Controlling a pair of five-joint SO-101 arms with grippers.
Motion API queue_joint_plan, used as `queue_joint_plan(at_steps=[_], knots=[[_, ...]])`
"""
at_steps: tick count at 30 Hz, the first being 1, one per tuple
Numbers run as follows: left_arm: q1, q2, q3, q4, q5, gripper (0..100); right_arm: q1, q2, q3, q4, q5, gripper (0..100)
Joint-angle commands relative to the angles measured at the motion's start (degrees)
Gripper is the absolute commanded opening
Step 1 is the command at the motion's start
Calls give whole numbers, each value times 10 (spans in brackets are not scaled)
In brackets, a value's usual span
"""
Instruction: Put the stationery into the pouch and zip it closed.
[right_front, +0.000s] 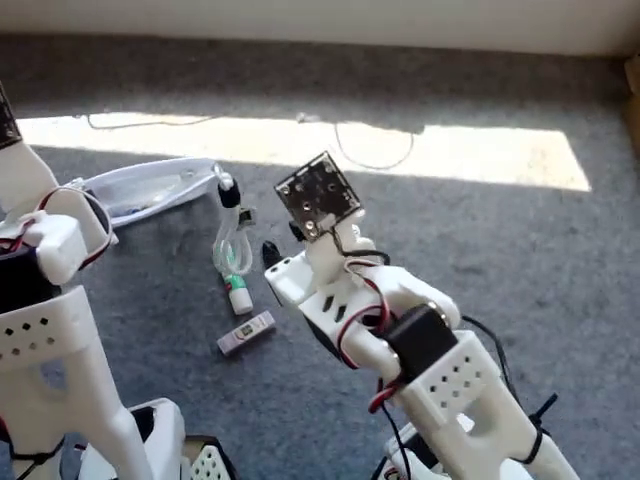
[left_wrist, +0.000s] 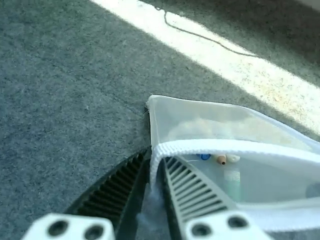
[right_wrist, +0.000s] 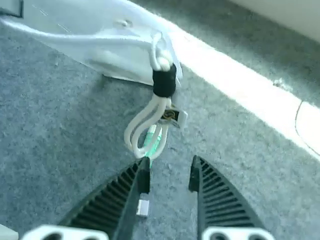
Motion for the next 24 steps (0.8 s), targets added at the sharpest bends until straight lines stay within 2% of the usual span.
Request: queue_joint_plan(at_steps=[1, 6, 13, 18, 24], knots=[[-56, -6, -40, -15, 5, 6, -7, 49, -38, 2, -25, 133], [-88, -7, -37, -15, 5, 6, -37, 105, -38, 0, -107, 134], [-89, -7, -35, -13, 5, 6, -80, 216, -40, 0, -282, 134], [-89, -7, -34, -11, 4, 6, -98, 288, -59, 0, -370, 138], [-87, -6, -23, -16, 4, 6, -102, 357, -91, 0, -438, 139]])
